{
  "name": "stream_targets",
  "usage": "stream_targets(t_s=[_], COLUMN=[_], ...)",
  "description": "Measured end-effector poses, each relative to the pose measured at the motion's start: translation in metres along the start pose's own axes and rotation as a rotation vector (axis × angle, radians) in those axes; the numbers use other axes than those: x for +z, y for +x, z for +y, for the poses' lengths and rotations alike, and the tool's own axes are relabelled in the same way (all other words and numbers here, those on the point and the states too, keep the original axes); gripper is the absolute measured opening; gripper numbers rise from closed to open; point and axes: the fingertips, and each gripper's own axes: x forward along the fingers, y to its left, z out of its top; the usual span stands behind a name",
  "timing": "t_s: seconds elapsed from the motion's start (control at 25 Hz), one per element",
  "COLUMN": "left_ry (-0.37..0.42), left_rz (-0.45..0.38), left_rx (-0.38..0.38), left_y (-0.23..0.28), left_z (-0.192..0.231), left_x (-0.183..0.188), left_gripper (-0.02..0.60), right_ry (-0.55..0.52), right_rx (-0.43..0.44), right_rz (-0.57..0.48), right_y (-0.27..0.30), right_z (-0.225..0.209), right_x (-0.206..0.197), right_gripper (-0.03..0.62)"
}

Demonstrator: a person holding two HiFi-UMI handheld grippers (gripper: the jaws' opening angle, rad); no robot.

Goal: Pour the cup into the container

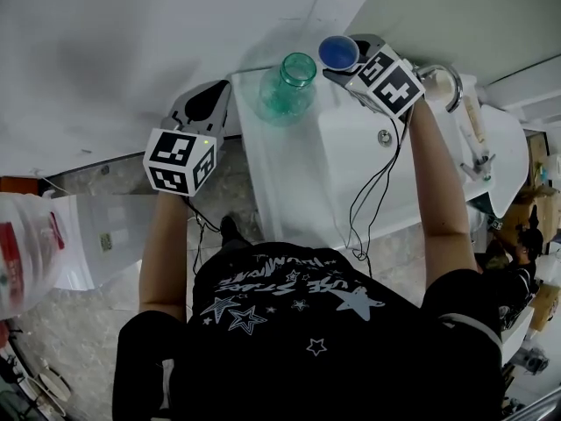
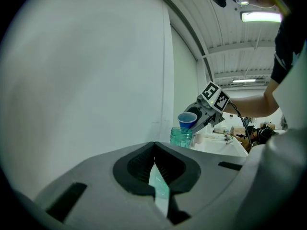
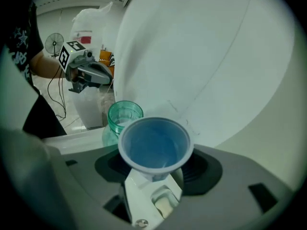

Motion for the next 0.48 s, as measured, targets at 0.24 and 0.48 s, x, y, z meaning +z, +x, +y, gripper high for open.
stream_targets(t_s=[0.24,0.48], left_ry=[-0.018,-0.022], left_rz=[0.001,-0.011], left_rx=[-0.001,-0.005], left_y=[0.0007,0.0023], left_z=[0.0029,0.0052], left_x=[-0.0081,-0.0062], left_gripper=[0.009,0.009], right_ry=[-0.061,-0.143], right_rx=[0.006,-0.018], right_rz=[0.022,0.072], right_y=[0.0027,0.006], right_z=[0.0052,0.0053], right_x=[0.0055,0.0088], right_gripper=[0.284,0.284])
